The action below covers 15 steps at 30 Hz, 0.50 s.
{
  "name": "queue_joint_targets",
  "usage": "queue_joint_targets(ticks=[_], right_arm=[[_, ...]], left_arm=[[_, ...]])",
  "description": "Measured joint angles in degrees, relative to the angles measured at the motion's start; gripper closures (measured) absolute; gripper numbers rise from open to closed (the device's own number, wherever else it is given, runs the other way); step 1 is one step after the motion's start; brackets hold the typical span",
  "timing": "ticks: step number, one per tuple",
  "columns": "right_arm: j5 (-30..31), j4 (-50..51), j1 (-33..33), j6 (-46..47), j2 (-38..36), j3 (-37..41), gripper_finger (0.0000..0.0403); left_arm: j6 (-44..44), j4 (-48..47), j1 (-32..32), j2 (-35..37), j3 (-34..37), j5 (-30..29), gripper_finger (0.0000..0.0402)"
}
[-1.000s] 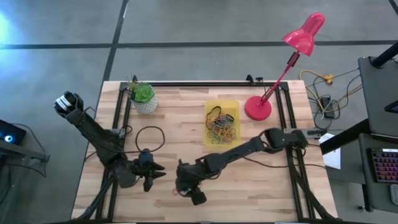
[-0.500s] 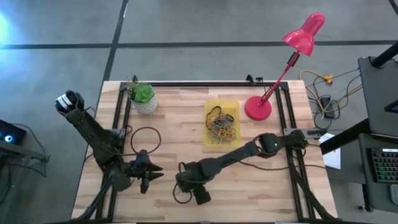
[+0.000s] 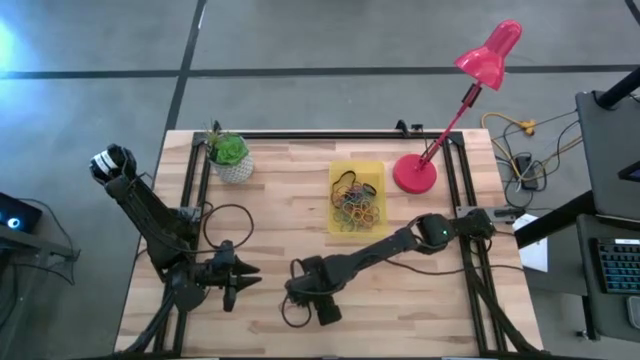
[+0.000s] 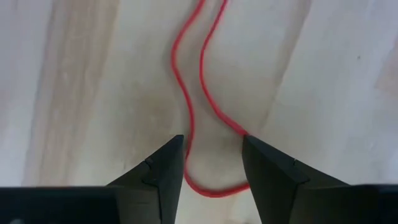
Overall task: Pick and place rubber bands into bin
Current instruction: Put the red rubber band into the bin
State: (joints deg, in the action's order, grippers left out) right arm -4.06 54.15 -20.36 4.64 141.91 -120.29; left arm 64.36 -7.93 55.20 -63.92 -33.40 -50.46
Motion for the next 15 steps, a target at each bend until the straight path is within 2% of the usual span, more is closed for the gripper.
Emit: queue_joint_targets(ticks=[15], right_arm=[[2.04, 5.17, 0.11, 1.08, -0.45, 3.15, 0.0275]], left_arm=[[1.13, -0.14, 0.09, 0.00, 0.01, -0.65, 0.0298]])
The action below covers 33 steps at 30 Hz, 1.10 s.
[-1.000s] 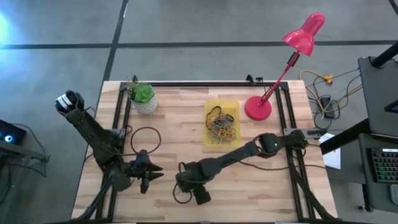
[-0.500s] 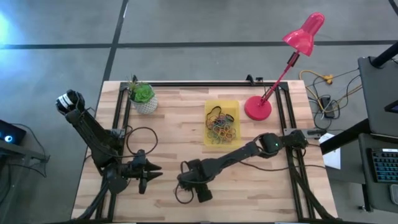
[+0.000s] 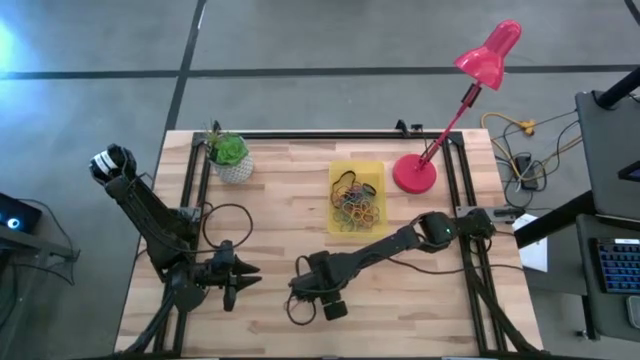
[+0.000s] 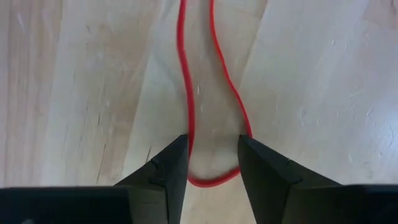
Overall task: Pick and place rubber bands into bin
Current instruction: Put the red rubber band into the bin
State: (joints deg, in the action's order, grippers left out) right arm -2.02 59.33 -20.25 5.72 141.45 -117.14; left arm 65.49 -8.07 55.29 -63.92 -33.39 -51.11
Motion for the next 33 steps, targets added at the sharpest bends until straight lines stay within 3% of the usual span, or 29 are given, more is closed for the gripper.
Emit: queue_joint_targets(ticks=[17, 23, 33], right_arm=[[0.76, 5.40, -1.28, 1.06, 0.02, 0.20, 0.0339], [0.84, 5.15, -2.01, 1.00, 0.02, 0.35, 0.0389], [2.10, 5.14, -2.22, 1.00, -1.91, 0.71, 0.0395]], left_arm=[[0.10, -0.27, 0.00, 0.00, 0.04, -0.17, 0.0298], [0.10, -0.27, 0.00, -0.02, 0.23, -0.21, 0.0298], [0.12, -0.22, -0.04, -0.02, 0.26, -1.49, 0.0298]])
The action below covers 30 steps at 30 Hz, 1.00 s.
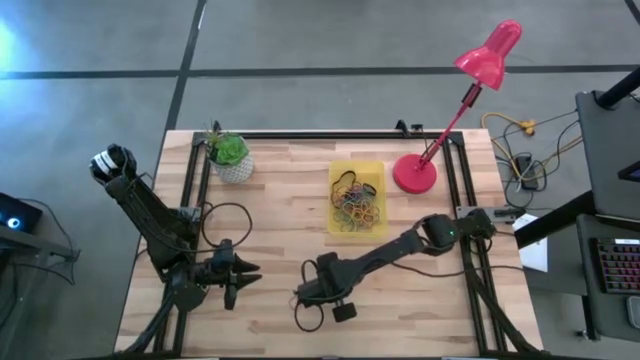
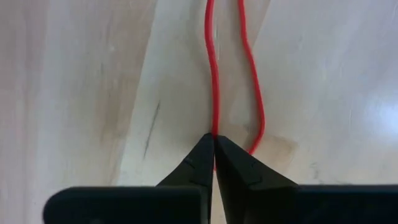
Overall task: Pick and place rubber bands into bin
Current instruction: Put the red rubber band into the bin
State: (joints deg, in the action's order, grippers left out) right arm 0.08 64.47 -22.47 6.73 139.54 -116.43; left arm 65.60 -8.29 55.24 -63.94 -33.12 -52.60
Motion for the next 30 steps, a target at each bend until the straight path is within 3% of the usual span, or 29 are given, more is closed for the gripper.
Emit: queue_joint_targets(ticks=[23, 27, 30], right_arm=[[14.63, -0.18, 0.43, 5.12, -9.88, 0.84, 0.0395], [12.50, -1.20, 0.74, 5.49, -10.16, 1.37, 0.0395], [2.03, -7.15, 1.21, 3.82, -10.15, 4.59, 0.0390]], left_arm=[[0.08, 0.29, 0.07, 0.00, 0.04, -0.61, 0.0298], [0.07, 0.28, 0.05, 0.00, 0.16, -0.62, 0.0298], [0.07, 0.28, 0.04, 0.00, 0.30, -0.63, 0.0298]])
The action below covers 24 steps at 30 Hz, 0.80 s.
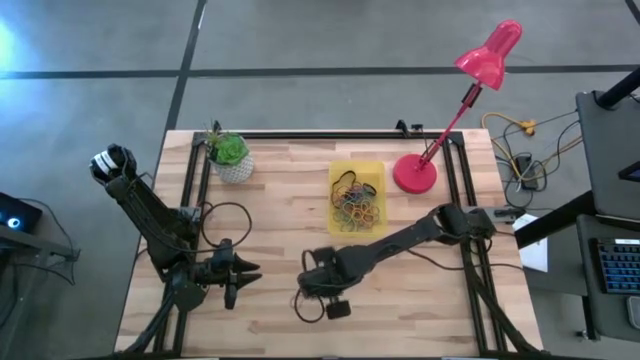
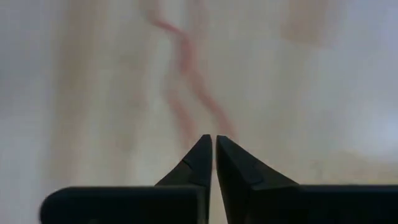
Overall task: Pick and place rubber bands into bin
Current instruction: Put the red rubber band into the bin
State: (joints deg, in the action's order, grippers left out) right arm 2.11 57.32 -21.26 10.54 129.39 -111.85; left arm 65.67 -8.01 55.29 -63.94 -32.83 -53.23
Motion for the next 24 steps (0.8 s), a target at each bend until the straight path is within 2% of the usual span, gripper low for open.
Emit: queue_joint_targets(ticks=[3, 7, 16, 20, 24], right_arm=[[-7.77, -7.95, -0.13, -2.02, 0.12, 3.43, 0.0370], [-11.07, -16.64, -0.16, -3.04, 0.13, 6.27, 0.0324], [-10.94, -21.99, 0.23, -3.21, 0.13, 7.98, 0.0206], [-9.08, -25.81, 0.71, -2.05, 0.13, 9.61, 0.0186], [-7.98, -27.10, 1.19, -1.22, 0.13, 10.91, 0.0184]], left_arm=[[0.02, 0.02, 0.00, 0.00, 0.21, 0.00, 0.0298], [0.02, 0.02, 0.00, 0.00, 0.27, 0.00, 0.0298], [0.02, 0.02, 0.00, 0.00, 0.36, 0.00, 0.0298], [0.00, -0.03, -0.04, 0.00, 0.43, -0.19, 0.0298], [0.01, -0.02, -0.04, 0.00, 0.49, -0.35, 0.0298]])
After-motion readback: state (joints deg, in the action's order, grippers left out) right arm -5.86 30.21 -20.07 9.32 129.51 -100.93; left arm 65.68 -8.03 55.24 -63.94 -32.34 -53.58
